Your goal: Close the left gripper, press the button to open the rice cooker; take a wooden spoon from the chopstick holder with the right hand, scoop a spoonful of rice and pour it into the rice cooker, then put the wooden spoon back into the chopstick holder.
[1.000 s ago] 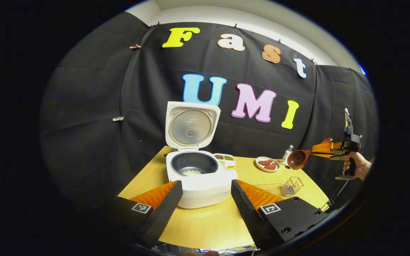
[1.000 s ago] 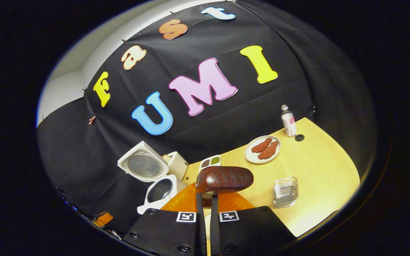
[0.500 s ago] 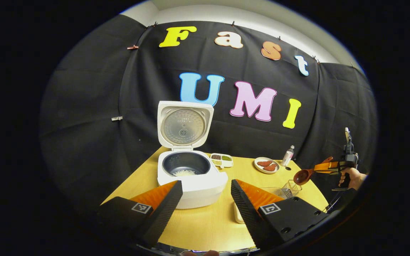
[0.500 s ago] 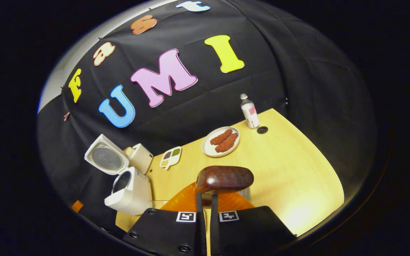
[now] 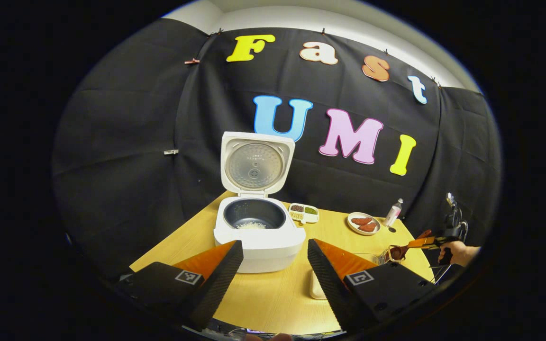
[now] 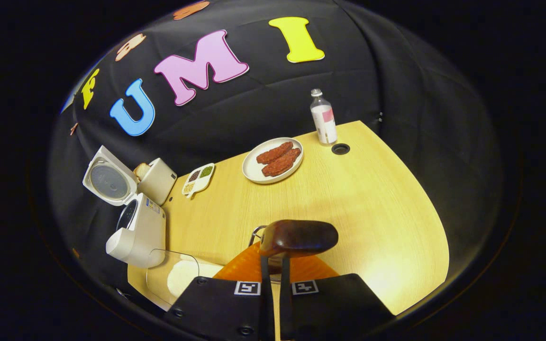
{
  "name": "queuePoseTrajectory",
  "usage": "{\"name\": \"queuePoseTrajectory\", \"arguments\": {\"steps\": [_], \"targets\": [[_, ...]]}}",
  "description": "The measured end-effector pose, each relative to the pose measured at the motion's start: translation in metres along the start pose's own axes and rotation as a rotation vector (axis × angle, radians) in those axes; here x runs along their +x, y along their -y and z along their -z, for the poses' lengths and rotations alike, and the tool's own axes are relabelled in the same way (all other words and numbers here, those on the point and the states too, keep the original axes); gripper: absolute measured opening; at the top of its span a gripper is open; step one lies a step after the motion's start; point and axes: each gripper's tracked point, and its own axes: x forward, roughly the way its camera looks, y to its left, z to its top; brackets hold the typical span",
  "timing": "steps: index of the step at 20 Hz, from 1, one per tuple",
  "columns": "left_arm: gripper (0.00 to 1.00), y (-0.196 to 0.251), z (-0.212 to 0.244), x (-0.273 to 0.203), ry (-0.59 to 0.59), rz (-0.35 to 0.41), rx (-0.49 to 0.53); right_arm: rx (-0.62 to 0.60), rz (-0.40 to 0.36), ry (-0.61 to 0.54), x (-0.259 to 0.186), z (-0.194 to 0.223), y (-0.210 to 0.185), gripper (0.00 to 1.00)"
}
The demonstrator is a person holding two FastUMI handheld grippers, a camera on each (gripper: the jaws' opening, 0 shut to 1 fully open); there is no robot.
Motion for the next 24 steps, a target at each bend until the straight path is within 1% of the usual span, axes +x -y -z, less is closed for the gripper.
{"name": "queuePoseTrajectory", "arguments": {"steps": [2, 3, 4, 5, 6, 7, 8, 9, 10, 11, 12, 13, 18, 21, 22, 24], "targets": [[0.95, -0.006, 0.001, -0.004, 0.003, -0.021, 0.008, 0.005, 0.009, -0.025, 0.007, 0.008, 0.003, 0.10], [0.95, -0.009, 0.001, -0.005, 0.002, -0.029, 0.010, 0.008, 0.010, -0.023, 0.008, 0.007, 0.003, 0.12], [0.95, -0.011, 0.000, -0.007, 0.003, -0.034, 0.009, 0.013, 0.017, -0.018, 0.010, 0.007, 0.004, 0.12], [0.95, -0.012, 0.000, -0.008, 0.006, -0.037, 0.007, 0.023, 0.021, -0.009, 0.008, 0.004, 0.005, 0.15], [0.95, -0.012, -0.001, -0.009, 0.008, -0.037, 0.004, 0.033, 0.041, 0.001, 0.008, 0.001, 0.009, 0.17], [0.95, -0.012, -0.002, -0.010, 0.008, -0.034, 0.003, 0.042, 0.058, 0.008, 0.007, 0.000, 0.012, 0.24], [0.95, -0.011, -0.002, -0.011, 0.010, -0.028, 0.004, 0.046, 0.066, 0.016, 0.004, -0.002, 0.013, 0.21], [0.95, -0.010, -0.003, -0.011, 0.012, -0.022, 0.007, 0.049, 0.065, 0.028, 0.002, -0.004, 0.013, 0.53], [0.95, -0.010, -0.004, -0.010, 0.013, -0.014, 0.010, 0.051, 0.078, 0.036, -0.002, -0.004, 0.017, 0.62], [0.95, -0.010, -0.005, -0.010, 0.014, -0.006, 0.012, 0.055, 0.092, 0.043, -0.004, -0.003, 0.021, 0.79], [0.95, -0.009, -0.006, -0.010, 0.015, 0.003, 0.014, 0.065, 0.106, 0.047, -0.008, -0.001, 0.024, 0.89], [0.95, -0.009, -0.006, -0.009, 0.016, 0.011, 0.016, 0.080, 0.116, 0.059, -0.012, -0.001, 0.026, 0.95], [0.95, -0.009, -0.016, -0.006, 0.030, 0.054, 0.037, 0.143, 0.156, 0.131, -0.047, 0.006, 0.032, 0.94], [0.95, -0.012, -0.033, 0.001, 0.062, 0.072, 0.043, 0.157, 0.138, 0.199, -0.078, 0.004, 0.018, 0.96], [0.95, -0.012, -0.041, 0.004, 0.077, 0.080, 0.038, 0.150, 0.132, 0.227, -0.090, 0.003, 0.013, 0.98], [0.95, -0.010, -0.064, 0.012, 0.123, 0.101, 0.030, 0.122, 0.125, 0.278, -0.113, 0.000, 0.002, 0.98]]}}
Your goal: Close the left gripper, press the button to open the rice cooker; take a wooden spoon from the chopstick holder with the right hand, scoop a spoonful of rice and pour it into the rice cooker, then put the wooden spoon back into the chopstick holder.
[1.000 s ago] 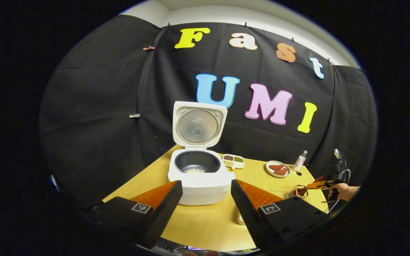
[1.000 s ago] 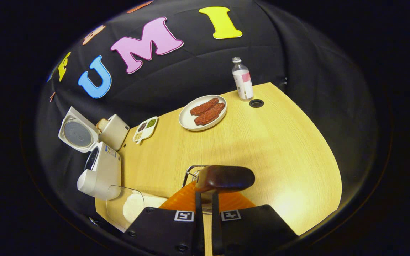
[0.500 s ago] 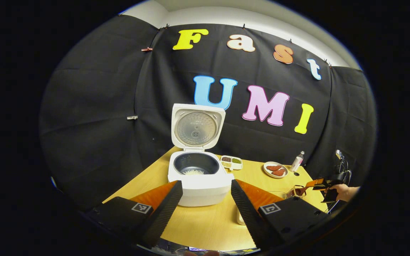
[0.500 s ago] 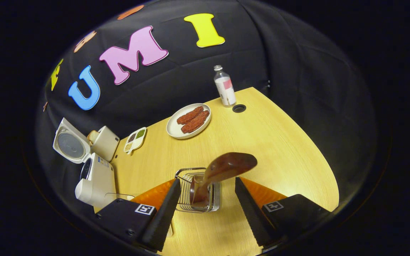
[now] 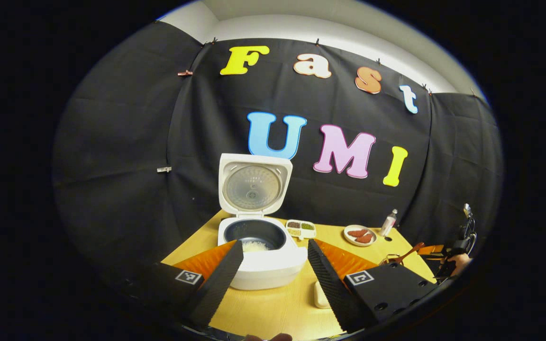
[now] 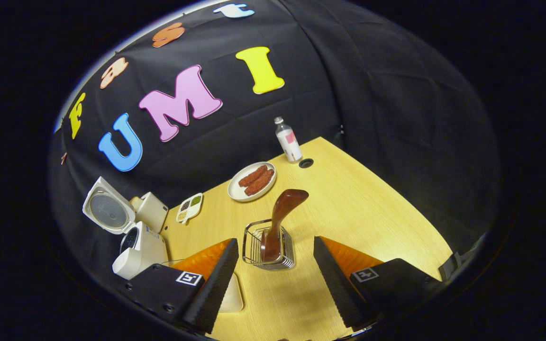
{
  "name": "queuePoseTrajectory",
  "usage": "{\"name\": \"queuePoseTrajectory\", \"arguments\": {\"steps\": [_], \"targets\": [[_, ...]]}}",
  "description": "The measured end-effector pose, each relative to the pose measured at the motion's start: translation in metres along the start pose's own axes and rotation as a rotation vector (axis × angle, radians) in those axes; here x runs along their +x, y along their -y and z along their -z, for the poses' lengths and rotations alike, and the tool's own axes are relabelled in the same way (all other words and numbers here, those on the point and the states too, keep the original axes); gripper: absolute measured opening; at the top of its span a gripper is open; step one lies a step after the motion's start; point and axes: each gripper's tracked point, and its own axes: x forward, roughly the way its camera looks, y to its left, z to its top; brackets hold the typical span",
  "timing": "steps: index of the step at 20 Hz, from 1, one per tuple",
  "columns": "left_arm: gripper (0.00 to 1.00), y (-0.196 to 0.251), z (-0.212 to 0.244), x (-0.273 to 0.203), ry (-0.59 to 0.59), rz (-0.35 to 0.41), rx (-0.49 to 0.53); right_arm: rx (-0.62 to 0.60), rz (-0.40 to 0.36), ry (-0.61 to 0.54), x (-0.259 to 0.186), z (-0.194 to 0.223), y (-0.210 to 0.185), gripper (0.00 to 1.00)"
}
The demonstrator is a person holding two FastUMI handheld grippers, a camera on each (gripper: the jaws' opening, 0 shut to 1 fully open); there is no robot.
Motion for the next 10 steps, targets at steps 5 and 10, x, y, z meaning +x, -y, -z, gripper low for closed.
{"name": "queuePoseTrajectory", "arguments": {"steps": [5, 10], "targets": [[0.95, 0.001, -0.064, 0.037, 0.140, 0.025, 0.058, -0.112, -0.003, 0.156, -0.058, -0.034, -0.026, 0.98], [0.95, -0.001, -0.109, 0.087, 0.217, 0.042, 0.073, -0.245, -0.015, 0.240, -0.112, -0.050, -0.060, 0.98]]}}
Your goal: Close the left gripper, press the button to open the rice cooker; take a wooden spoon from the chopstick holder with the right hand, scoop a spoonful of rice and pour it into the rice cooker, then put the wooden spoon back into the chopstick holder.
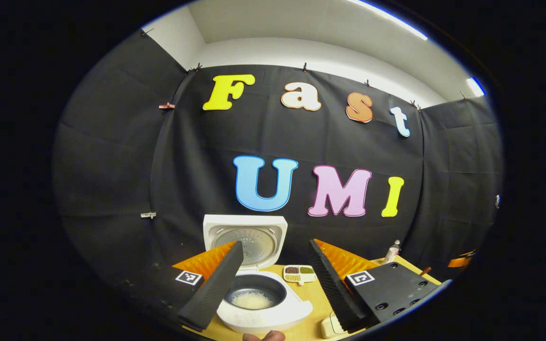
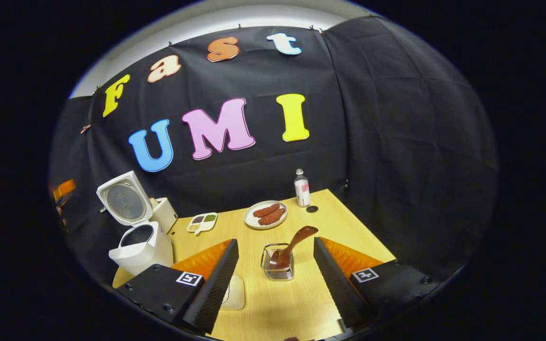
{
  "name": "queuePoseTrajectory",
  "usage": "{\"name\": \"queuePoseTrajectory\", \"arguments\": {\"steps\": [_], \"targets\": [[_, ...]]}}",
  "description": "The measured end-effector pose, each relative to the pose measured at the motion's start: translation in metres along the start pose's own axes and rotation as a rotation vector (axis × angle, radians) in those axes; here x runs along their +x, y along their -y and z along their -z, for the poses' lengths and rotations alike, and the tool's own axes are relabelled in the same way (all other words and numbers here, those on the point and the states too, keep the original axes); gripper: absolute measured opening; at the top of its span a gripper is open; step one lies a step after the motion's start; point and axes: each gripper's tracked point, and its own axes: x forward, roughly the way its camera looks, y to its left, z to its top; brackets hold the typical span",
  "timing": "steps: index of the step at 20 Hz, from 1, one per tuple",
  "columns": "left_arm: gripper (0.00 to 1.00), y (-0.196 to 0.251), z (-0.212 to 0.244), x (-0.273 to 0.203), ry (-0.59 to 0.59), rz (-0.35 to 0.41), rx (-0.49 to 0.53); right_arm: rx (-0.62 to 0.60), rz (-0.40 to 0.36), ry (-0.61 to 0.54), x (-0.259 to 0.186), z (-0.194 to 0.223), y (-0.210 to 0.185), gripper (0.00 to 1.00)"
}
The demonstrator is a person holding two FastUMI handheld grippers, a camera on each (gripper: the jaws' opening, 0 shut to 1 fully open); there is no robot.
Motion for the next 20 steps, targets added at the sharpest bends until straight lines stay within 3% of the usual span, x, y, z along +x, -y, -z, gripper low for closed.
{"name": "queuePoseTrajectory", "arguments": {"steps": [11, 15, 20], "targets": [[0.95, -0.052, -0.032, 0.159, 0.077, -0.093, 0.040, -0.077, 0.036, 0.060, -0.058, -0.032, -0.034, 0.98], [0.95, -0.066, -0.020, 0.210, 0.049, -0.139, 0.005, -0.121, 0.090, 0.067, -0.069, -0.035, -0.031, 0.98], [0.95, -0.081, 0.014, 0.273, -0.028, -0.188, 0.102, -0.103, 0.160, 0.074, -0.082, -0.034, -0.020, 0.99]]}}
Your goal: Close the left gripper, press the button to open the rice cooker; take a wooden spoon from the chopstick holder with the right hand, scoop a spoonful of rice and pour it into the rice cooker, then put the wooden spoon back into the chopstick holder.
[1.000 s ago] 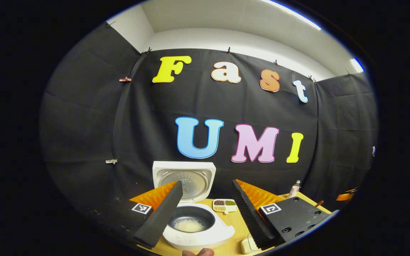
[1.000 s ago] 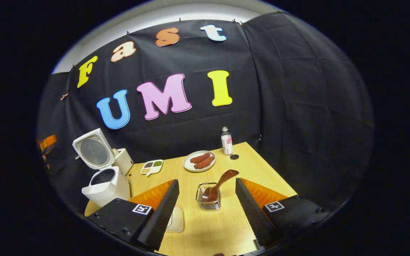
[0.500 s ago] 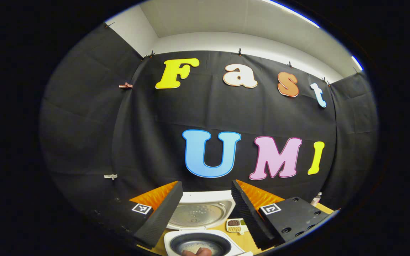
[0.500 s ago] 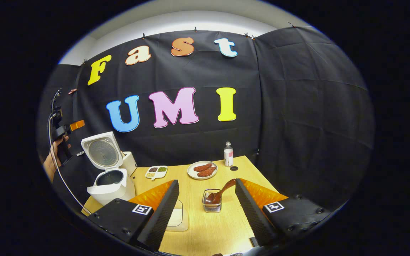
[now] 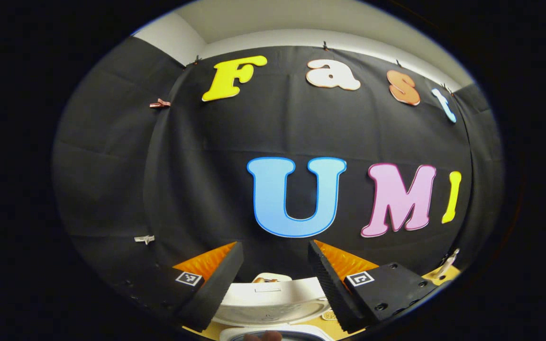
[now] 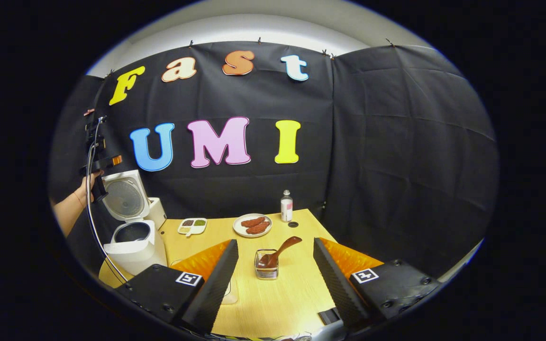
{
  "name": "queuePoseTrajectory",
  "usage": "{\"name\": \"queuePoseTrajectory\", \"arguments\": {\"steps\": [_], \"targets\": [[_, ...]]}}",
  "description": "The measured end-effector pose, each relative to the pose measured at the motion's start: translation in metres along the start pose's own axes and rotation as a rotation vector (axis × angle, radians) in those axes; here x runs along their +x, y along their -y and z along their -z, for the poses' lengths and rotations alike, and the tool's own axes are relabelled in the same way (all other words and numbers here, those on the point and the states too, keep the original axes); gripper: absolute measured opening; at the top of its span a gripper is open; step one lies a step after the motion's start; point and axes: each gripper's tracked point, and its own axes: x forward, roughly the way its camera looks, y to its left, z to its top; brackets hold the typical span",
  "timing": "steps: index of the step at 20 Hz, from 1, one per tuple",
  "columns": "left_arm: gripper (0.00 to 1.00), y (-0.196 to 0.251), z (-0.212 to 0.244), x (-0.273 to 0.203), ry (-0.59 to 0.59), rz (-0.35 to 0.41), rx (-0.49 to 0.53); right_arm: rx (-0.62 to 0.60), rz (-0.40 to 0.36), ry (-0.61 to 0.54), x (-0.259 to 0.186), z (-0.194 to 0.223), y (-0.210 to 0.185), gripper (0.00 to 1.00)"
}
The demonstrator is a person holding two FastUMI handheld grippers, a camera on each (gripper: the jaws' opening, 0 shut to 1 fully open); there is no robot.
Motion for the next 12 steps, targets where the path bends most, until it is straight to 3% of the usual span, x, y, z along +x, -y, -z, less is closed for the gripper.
{"name": "queuePoseTrajectory", "arguments": {"steps": [5, 7, 12], "targets": [[0.95, 0.002, 0.041, 0.029, -0.113, 0.001, 0.049, -0.010, 0.073, 0.002, -0.013, 0.000, 0.021, 0.99], [0.98, 0.002, 0.039, 0.030, -0.105, 0.005, 0.023, 0.008, 0.098, 0.001, -0.017, 0.000, 0.030, 0.99], [0.98, 0.002, 0.047, 0.006, -0.119, 0.003, 0.008, 0.039, 0.118, 0.022, -0.022, -0.008, 0.044, 0.98]]}}
